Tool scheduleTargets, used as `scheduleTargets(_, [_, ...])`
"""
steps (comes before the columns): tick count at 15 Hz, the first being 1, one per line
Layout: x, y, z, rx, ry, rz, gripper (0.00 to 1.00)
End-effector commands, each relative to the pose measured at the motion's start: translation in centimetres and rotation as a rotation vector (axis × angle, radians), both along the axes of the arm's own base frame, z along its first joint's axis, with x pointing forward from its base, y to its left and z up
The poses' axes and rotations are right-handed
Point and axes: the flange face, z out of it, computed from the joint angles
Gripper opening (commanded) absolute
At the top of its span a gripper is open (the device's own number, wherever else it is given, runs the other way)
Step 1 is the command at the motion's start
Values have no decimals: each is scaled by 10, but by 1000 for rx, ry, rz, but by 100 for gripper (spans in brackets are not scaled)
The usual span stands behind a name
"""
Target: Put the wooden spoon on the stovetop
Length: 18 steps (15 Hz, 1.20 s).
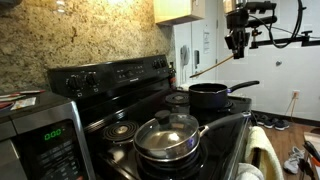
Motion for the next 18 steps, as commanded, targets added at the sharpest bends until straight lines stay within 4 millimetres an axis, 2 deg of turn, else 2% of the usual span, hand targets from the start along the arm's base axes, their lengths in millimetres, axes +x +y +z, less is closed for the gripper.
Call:
scheduleTargets(1, [-4,22,27,-25,-73,91,7])
scheduleTargets(3, [3,41,28,-23,-120,164,7])
scheduleTargets(7, [30,82,15,6,-187,284,7])
scheduleTargets(11, [45,115,-26,6,-175,334,7])
scheduleTargets(15, [42,125,-75,1,-141,355,7])
scheduleTargets(18, [33,127,-106,-3,-98,369,7])
